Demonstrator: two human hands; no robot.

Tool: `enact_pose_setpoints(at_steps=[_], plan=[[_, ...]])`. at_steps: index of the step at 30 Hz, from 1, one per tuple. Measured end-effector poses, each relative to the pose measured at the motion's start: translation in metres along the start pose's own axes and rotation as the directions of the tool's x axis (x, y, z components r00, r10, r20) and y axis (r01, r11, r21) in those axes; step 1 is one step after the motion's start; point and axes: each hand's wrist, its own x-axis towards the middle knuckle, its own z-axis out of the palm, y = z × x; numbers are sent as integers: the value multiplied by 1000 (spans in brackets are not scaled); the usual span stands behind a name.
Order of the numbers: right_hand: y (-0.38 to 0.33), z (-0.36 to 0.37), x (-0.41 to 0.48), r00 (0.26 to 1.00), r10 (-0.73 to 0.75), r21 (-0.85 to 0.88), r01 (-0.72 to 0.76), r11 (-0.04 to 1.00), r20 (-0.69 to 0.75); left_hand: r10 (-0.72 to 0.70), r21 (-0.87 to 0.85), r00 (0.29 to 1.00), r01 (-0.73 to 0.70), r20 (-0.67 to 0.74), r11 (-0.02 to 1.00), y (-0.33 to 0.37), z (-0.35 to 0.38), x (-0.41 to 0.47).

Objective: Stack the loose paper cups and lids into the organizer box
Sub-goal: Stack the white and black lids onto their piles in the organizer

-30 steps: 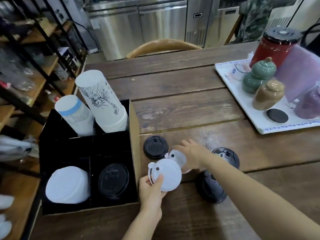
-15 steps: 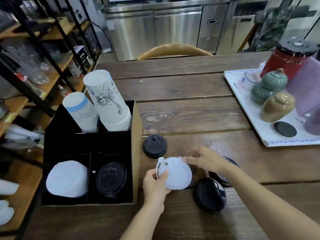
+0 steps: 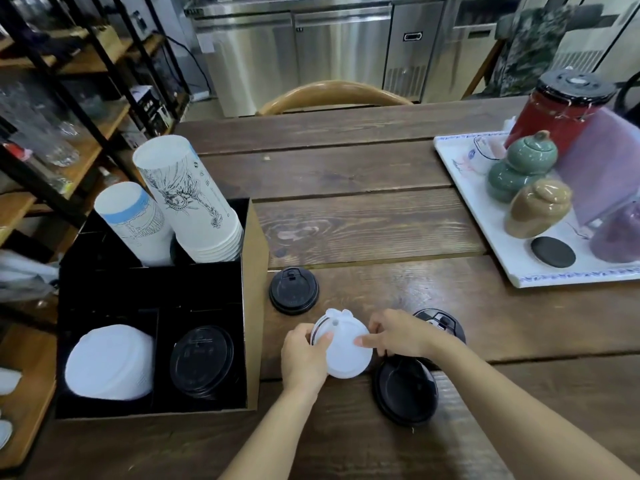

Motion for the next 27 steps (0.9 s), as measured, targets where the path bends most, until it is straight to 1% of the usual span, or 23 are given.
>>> enact_pose_setpoints(at_steps=[5, 9, 13, 17, 20, 22, 24, 25, 27], plan=[[6, -3, 3, 993, 14, -17, -12, 1000, 121, 170, 166, 985, -166, -8, 972, 4, -1, 2], [8, -4, 5, 988, 35, 5, -36, 999, 154, 206, 274, 979, -201, 13, 940, 10, 1, 7], [7, -2, 7, 987, 47, 40, -54, 998, 154, 174, 343, 984, -175, 32, 923, 13, -2, 15], [6, 3, 7, 994, 53, 35, -57, 998, 97, 122, 372, 987, -152, 103, 916, 12, -5, 22], [6, 8, 5, 997, 53, 152, -61, 986, 61, 30, 345, 985, -89, 172, 934, 12, -1, 22], [4, 10, 4, 998, 18, 166, -28, 986, 61, -41, 349, 976, -38, 214, 936, 13, 3, 21], [3, 12, 4, 999, -2, 153, -5, 988, 47, -84, 388, 970, -11, 226, 922, 15, 6, 19], [3, 13, 4, 999, 1, 162, -7, 987, 38, -100, 384, 968, 4, 231, 923, 16, 6, 20], [3, 13, 4, 1000, -2, 220, -2, 975, 21, -139, 324, 960, 54, 243, 944, 16, 4, 22]])
